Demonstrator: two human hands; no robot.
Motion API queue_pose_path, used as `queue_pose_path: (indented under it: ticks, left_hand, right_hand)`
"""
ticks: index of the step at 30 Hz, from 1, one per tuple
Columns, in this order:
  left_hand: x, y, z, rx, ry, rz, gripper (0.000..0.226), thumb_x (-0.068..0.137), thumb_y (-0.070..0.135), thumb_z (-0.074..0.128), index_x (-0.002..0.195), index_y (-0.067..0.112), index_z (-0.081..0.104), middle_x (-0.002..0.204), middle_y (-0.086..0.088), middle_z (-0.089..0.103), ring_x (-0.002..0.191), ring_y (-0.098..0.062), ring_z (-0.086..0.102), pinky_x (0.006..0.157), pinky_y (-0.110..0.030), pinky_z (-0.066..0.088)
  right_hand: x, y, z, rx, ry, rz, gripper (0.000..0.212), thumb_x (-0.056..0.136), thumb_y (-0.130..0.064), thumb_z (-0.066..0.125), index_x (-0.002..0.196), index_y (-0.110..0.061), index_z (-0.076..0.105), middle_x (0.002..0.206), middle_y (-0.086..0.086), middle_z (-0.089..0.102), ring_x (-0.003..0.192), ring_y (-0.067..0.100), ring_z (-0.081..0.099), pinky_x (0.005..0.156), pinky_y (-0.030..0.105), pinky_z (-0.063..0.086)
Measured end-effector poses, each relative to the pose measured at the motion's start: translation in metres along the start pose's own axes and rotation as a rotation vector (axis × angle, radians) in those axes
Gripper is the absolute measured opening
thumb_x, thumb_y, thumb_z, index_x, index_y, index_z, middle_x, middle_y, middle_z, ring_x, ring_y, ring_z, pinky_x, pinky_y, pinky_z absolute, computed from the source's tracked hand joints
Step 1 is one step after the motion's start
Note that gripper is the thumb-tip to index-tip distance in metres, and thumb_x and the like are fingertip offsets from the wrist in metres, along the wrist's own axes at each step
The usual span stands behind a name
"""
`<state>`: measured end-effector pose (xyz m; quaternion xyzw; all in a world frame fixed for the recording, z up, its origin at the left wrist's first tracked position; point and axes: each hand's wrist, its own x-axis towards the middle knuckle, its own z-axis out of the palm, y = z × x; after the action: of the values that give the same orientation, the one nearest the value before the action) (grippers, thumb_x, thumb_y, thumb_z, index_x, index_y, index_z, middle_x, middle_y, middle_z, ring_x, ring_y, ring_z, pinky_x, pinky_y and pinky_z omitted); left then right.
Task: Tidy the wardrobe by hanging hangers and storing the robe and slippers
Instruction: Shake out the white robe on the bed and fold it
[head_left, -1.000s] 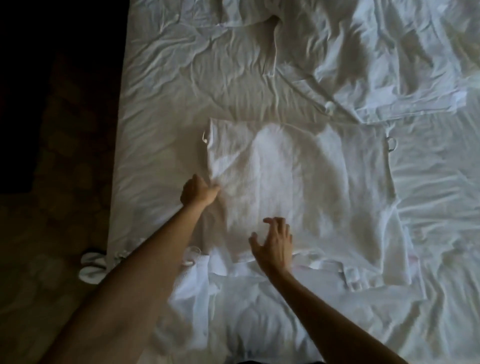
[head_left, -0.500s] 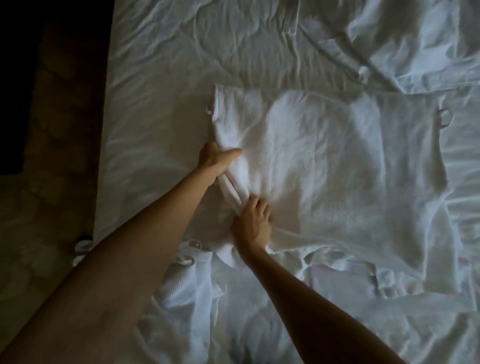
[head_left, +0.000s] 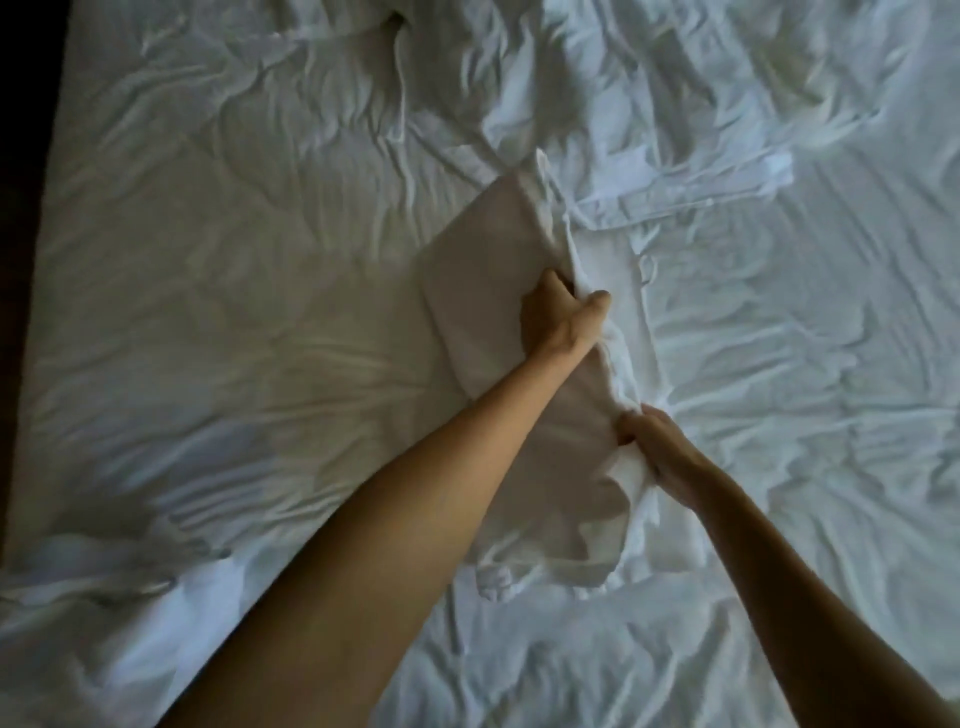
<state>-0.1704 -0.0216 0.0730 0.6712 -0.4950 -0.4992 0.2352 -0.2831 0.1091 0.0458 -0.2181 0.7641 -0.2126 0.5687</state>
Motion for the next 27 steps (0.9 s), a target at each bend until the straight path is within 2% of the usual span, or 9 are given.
queue_pose_path:
  ticks: [4, 8, 11, 13, 15, 18, 20, 23, 27]
  left_hand:
    - [0.005, 0.010, 0.077, 0.089, -0.014, -0.047, 0.034, 0.083, 0.033, 0.070, 0.106, 0.008, 0.063, 0.113, -0.014, 0.070, 0.106, -0.034, 0.064, 0.084, -0.035, 0.050]
    - [0.014, -0.009, 0.105, 0.202, 0.021, -0.014, 0.037, 0.083, 0.042, 0.072, 0.100, 0.011, 0.064, 0.102, -0.010, 0.072, 0.098, -0.030, 0.068, 0.082, -0.038, 0.055]
    - [0.010, -0.028, 0.084, 0.263, 0.125, 0.179, 0.048, 0.081, 0.056, 0.074, 0.105, 0.016, 0.064, 0.096, 0.002, 0.070, 0.091, -0.019, 0.065, 0.080, -0.034, 0.053]
    - [0.011, -0.050, 0.054, 0.317, 0.367, 0.399, 0.058, 0.079, 0.051, 0.079, 0.117, 0.011, 0.061, 0.109, -0.004, 0.064, 0.102, -0.022, 0.057, 0.089, -0.035, 0.046]
    - [0.020, -0.079, 0.023, 0.351, 0.487, 0.339, 0.078, 0.074, 0.050, 0.083, 0.129, 0.005, 0.052, 0.125, -0.012, 0.055, 0.116, -0.027, 0.048, 0.100, -0.038, 0.039]
    - [0.034, -0.105, -0.012, 0.078, 0.199, -0.185, 0.084, 0.064, 0.059, 0.086, 0.126, 0.012, 0.054, 0.128, -0.006, 0.059, 0.117, -0.024, 0.059, 0.096, -0.038, 0.053]
    - [0.042, -0.109, -0.023, -0.177, -0.062, -0.375, 0.085, 0.058, 0.060, 0.089, 0.125, 0.015, 0.062, 0.120, 0.000, 0.071, 0.109, -0.018, 0.068, 0.092, -0.039, 0.058]
    - [0.052, -0.109, -0.028, -0.282, -0.296, -0.413, 0.069, 0.064, 0.032, 0.094, 0.125, 0.017, 0.064, 0.116, 0.004, 0.074, 0.111, -0.017, 0.069, 0.099, -0.041, 0.054]
    - [0.061, -0.102, -0.022, -0.191, -0.402, -0.452, 0.063, 0.062, 0.004, 0.092, 0.118, 0.015, 0.064, 0.114, -0.001, 0.074, 0.112, -0.017, 0.067, 0.097, -0.032, 0.052]
  right_hand:
    - [0.026, 0.020, -0.063, -0.079, 0.048, 0.005, 0.037, 0.049, -0.017, 0.049, 0.081, -0.008, 0.065, 0.074, 0.010, 0.059, 0.068, 0.025, 0.054, 0.057, 0.030, 0.041]
    - [0.046, 0.035, -0.085, -0.192, -0.100, -0.093, 0.014, 0.078, -0.020, 0.057, 0.080, -0.012, 0.067, 0.079, 0.007, 0.068, 0.074, 0.020, 0.061, 0.061, 0.030, 0.051]
    - [0.067, 0.035, -0.098, -0.216, -0.049, -0.259, 0.041, 0.069, -0.045, 0.067, 0.097, -0.016, 0.067, 0.097, 0.007, 0.068, 0.084, 0.019, 0.066, 0.074, 0.043, 0.059]
    - [0.082, 0.022, -0.103, -0.188, 0.038, -0.337, 0.075, 0.067, -0.058, 0.071, 0.129, -0.018, 0.056, 0.121, 0.003, 0.056, 0.103, 0.017, 0.059, 0.082, 0.036, 0.056]
    - [0.102, 0.000, -0.102, -0.206, 0.014, -0.379, 0.102, 0.065, -0.064, 0.076, 0.147, -0.018, 0.038, 0.133, -0.002, 0.045, 0.115, 0.015, 0.051, 0.092, 0.033, 0.050]
    - [0.139, -0.035, -0.092, -0.198, -0.135, -0.309, 0.119, 0.059, -0.061, 0.088, 0.153, -0.020, 0.026, 0.137, -0.002, 0.051, 0.117, 0.018, 0.057, 0.097, 0.038, 0.053]
    - [0.160, -0.057, -0.084, -0.173, -0.190, -0.243, 0.113, 0.054, -0.054, 0.093, 0.146, -0.018, 0.038, 0.129, 0.001, 0.061, 0.109, 0.021, 0.065, 0.088, 0.038, 0.058]
    - [0.174, -0.076, -0.076, -0.234, -0.389, -0.213, 0.074, 0.067, -0.032, 0.091, 0.131, -0.018, 0.056, 0.115, 0.003, 0.071, 0.102, 0.022, 0.071, 0.073, 0.031, 0.060]
    - [0.184, -0.083, -0.078, -0.331, -0.497, -0.152, 0.073, 0.072, -0.006, 0.085, 0.136, -0.011, 0.051, 0.122, 0.006, 0.067, 0.111, 0.024, 0.066, 0.096, 0.039, 0.055]
